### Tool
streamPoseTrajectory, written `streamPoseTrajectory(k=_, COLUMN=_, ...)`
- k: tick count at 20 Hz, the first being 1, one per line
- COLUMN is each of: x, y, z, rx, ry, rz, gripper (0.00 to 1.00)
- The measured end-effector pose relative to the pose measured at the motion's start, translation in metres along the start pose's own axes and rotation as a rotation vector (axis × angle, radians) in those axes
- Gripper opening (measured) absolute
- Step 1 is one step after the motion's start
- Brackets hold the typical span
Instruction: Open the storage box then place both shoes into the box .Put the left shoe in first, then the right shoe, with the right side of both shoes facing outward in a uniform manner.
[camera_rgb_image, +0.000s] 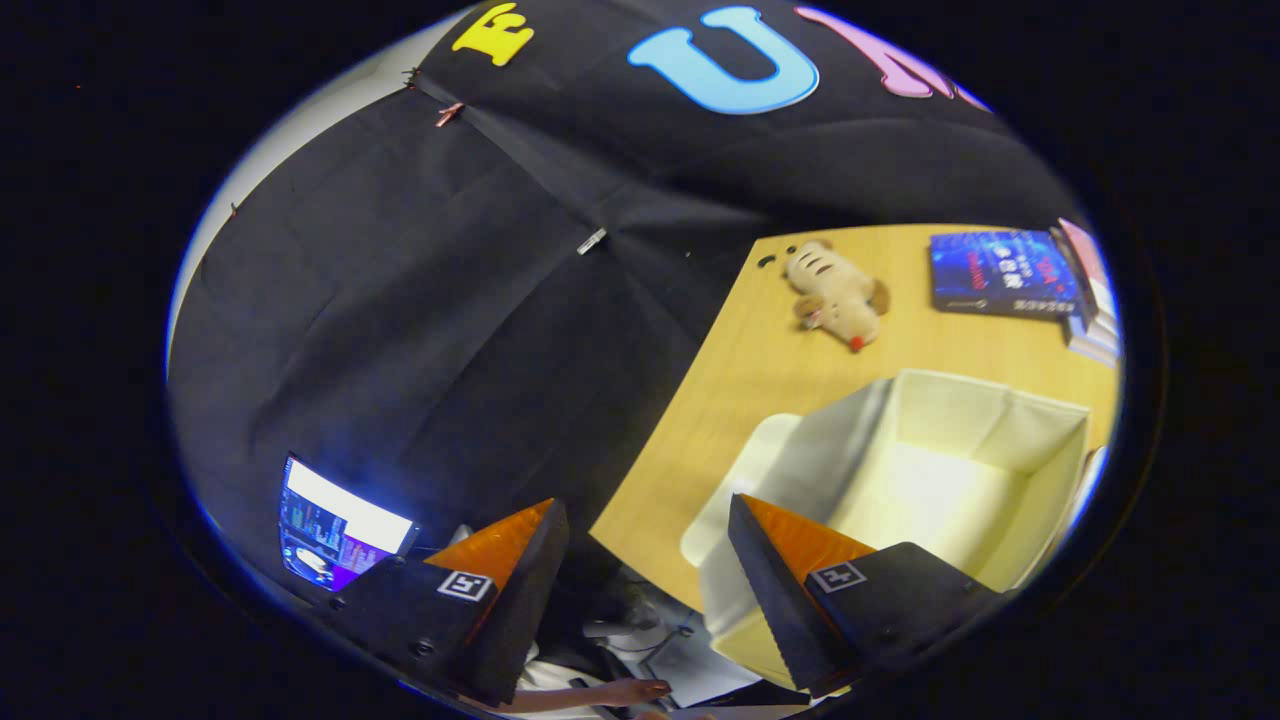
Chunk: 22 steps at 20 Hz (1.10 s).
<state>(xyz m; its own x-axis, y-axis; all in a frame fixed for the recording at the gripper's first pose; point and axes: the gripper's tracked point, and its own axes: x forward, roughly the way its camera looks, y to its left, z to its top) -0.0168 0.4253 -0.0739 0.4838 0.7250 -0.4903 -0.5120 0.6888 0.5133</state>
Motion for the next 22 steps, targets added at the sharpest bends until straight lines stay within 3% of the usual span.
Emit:
streamPoseTrajectory(k=4, x=-0.074, y=-0.052, z=0.021, rx=-0.077, ry=-0.153, rz=-0.15, gripper=0.98)
streamPoseTrajectory(k=8, x=-0.134, y=-0.121, z=0.011, rx=-0.145, ry=-0.197, rz=-0.325, gripper=0.99)
streamPoseTrajectory(k=13, x=-0.184, y=-0.211, z=-0.029, rx=-0.153, ry=-0.16, rz=-0.498, gripper=0.99)
streamPoseTrajectory(k=22, x=-0.219, y=-0.364, z=-0.117, rx=0.028, ry=-0.008, rz=-0.667, gripper=0.99)
